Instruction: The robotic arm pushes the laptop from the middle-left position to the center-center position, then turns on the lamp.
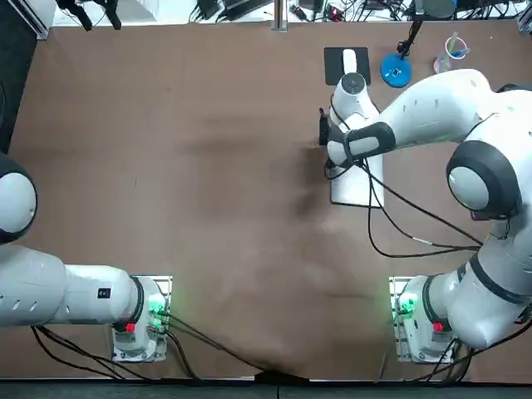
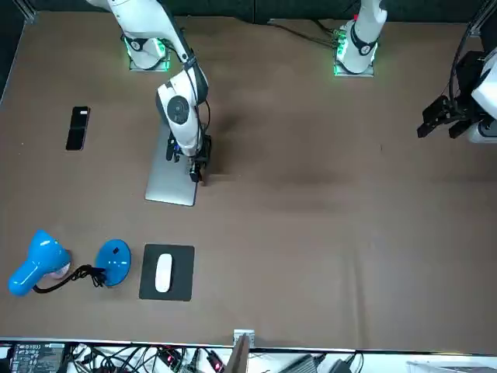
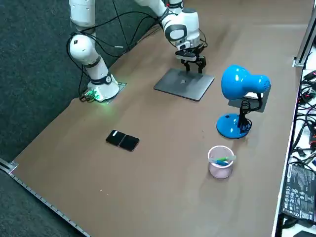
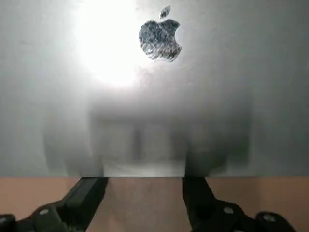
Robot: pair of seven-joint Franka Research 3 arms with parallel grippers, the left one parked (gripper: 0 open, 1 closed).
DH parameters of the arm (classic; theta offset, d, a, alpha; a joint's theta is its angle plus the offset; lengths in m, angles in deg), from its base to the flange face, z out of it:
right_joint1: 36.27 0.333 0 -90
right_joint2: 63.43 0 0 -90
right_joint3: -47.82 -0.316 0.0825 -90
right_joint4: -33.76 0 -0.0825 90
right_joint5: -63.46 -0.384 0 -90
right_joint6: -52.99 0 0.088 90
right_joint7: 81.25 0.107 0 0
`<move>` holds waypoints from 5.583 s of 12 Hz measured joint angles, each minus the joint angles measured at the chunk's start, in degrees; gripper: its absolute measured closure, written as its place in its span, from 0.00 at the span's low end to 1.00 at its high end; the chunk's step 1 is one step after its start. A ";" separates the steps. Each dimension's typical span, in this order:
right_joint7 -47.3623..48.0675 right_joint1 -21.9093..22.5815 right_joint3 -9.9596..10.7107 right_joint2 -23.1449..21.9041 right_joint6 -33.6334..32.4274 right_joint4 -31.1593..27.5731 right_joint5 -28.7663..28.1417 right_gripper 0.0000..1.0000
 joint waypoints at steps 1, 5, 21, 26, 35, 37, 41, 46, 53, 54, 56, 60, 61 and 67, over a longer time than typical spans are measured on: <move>-0.75 -0.36 0.00 -0.16 -0.40 -0.23 -0.01 0.00; -4.36 -2.37 0.01 -1.37 -0.70 -2.11 -0.07 0.00; -21.66 -14.30 0.20 -8.66 -8.33 -8.65 -0.09 0.00; -19.86 -14.24 -2.08 -9.08 -8.32 -7.97 -2.18 0.00; -12.47 -12.20 -5.41 -7.81 -4.76 -8.49 -3.86 0.03; -12.22 -12.10 -5.40 -7.54 -4.19 -9.44 -3.88 0.05; -12.21 -12.11 -5.38 -8.84 2.20 -14.57 -3.91 0.04; -13.00 -12.65 -4.86 -11.53 3.04 -18.82 -3.91 0.04; -21.55 -18.14 -4.73 -15.03 3.21 -23.86 -3.92 0.04; -22.42 -18.65 -4.72 -15.38 3.21 -24.33 -3.92 0.04; -23.08 -18.98 -4.75 -16.02 3.20 -24.67 -3.92 0.04; -26.37 -18.97 -4.95 -18.45 -0.70 -22.08 -3.90 0.02; -27.95 -19.03 -4.94 -18.95 -3.00 -19.91 -3.90 0.02; -44.91 -20.56 -4.65 -15.03 -7.88 -6.57 -3.86 0.03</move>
